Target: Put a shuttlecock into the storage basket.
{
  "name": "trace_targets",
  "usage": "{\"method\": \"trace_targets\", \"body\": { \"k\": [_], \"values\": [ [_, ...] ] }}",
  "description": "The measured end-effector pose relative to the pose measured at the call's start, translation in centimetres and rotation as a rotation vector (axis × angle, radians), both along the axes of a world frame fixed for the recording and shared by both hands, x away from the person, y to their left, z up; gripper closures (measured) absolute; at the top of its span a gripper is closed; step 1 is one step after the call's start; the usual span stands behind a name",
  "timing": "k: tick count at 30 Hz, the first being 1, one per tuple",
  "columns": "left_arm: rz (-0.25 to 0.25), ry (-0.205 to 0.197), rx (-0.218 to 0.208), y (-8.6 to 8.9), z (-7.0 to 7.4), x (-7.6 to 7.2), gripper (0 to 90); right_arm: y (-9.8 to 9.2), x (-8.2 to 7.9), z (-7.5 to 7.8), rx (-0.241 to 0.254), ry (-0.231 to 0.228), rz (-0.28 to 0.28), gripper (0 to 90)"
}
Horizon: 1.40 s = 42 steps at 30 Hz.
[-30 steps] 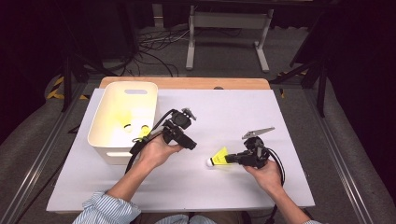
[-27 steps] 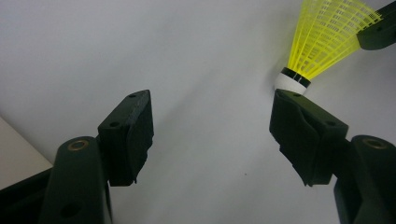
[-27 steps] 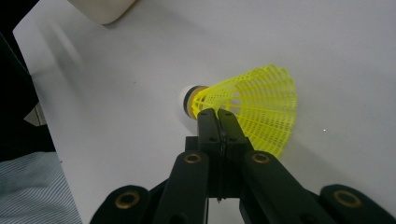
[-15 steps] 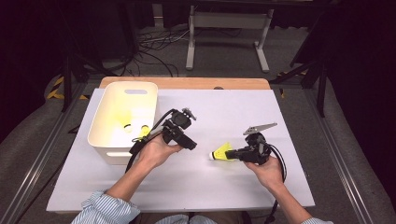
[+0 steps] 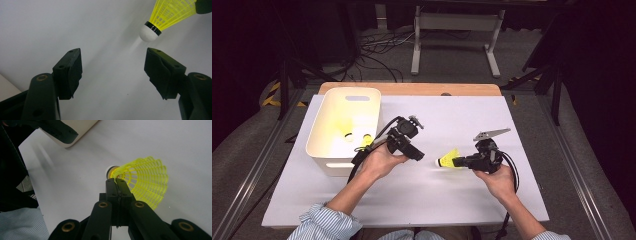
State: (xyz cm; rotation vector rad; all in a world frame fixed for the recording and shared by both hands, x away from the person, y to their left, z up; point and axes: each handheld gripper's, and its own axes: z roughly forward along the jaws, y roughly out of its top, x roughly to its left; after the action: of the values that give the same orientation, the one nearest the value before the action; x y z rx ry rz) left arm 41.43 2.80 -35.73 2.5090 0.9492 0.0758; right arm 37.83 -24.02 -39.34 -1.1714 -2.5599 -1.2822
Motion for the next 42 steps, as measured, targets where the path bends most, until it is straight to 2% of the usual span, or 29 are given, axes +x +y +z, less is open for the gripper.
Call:
{"method": "trace_targets", "body": {
  "k": [11, 23, 42],
  "values": [
    [-0.031, -0.006, -0.009, -0.3, 0.1, -0.2, 29.3, 0.6, 0.3, 0.9, 0.022, -0.01, 0.016, 90.0],
    [-0.092, -0.002, 0.006, -0.9, -0.3, -0.5, 26.9, 1.5, 0.6, 1.5, 0.044, -0.017, 0.039, 90.0],
    [-0.147, 0.0, 0.024, -1.9, -1.1, -0.8, 26.9, 2.6, 0.7, 2.0, 0.072, -0.017, 0.07, 90.0]
  ]
}}
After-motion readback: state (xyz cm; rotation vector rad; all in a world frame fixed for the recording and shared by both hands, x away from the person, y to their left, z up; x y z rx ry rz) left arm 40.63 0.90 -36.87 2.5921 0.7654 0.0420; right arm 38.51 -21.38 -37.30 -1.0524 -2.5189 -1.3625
